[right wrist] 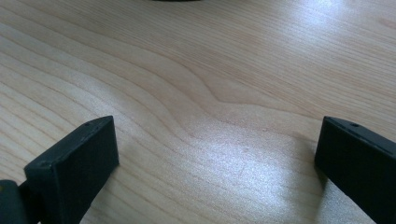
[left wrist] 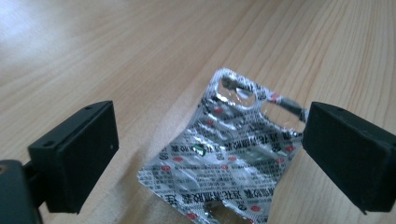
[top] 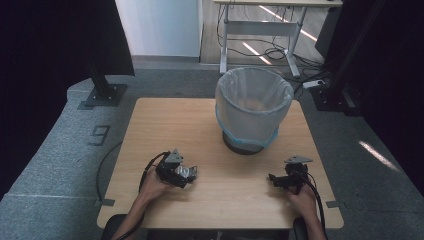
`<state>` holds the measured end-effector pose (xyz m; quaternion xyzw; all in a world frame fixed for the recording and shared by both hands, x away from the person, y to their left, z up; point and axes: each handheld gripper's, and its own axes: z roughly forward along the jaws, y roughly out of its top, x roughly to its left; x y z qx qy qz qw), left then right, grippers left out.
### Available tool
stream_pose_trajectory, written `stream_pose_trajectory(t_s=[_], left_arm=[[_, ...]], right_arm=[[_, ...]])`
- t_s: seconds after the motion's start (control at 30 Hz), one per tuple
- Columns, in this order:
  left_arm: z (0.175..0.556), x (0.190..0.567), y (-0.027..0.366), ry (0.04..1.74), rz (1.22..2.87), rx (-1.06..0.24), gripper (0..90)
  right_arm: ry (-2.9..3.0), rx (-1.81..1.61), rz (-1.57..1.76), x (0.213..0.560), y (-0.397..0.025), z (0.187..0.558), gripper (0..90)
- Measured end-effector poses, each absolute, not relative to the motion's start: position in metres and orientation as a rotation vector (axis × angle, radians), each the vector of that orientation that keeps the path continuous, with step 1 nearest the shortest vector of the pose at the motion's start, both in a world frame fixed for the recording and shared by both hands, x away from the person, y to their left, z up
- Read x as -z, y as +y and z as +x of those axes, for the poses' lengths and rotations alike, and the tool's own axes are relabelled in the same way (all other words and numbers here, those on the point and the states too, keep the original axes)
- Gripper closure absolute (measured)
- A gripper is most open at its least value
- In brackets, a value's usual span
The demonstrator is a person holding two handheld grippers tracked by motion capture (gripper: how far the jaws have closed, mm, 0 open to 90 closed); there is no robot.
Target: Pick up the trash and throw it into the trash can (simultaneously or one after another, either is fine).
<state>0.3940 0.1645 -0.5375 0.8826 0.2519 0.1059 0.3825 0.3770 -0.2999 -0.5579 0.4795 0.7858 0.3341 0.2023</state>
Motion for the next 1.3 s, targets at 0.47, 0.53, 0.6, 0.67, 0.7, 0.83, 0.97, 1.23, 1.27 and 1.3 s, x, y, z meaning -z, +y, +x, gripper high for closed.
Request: stream_pose_trajectory(t_s=[0.47,0.53,0.6,0.67,0.7,0.83,0.97,1.23,1.27,1.3], left_arm=[[0.392,0.547,0.163,0.622,2.301,-0.257,24.6],[0.391,0.546,0.164,0.616,2.297,-0.256,32.2],[0.391,0.546,0.164,0.621,2.297,-0.255,33.7],[0.391,0.546,0.163,0.628,2.295,-0.257,34.0],[0.391,0.546,0.163,0.634,2.293,-0.259,34.1],[0.392,0.545,0.162,0.651,2.297,-0.262,34.1],[0.393,0.543,0.161,0.664,2.297,-0.27,34.1],[0.395,0.534,0.162,0.695,2.26,-0.276,34.1],[0.395,0.533,0.162,0.697,2.26,-0.276,34.1],[0.395,0.531,0.162,0.7,2.256,-0.278,34.1]], right_arm=[[2.195,-0.934,1.338,0.558,-0.3,0.377,0.0],[2.195,-0.934,1.338,0.558,-0.3,0.377,0.0],[2.195,-0.934,1.338,0.558,-0.3,0.377,0.0],[2.195,-0.934,1.338,0.558,-0.3,0.377,0.0],[2.195,-0.934,1.338,0.558,-0.3,0.377,0.0],[2.194,-0.933,1.338,0.558,-0.3,0.377,0.0],[2.195,-0.934,1.338,0.558,-0.3,0.377,0.0],[2.194,-0.934,1.338,0.558,-0.3,0.377,0.0],[2.195,-0.934,1.338,0.558,-0.3,0.377,0.0],[2.195,-0.934,1.338,0.558,-0.3,0.377,0.0]])
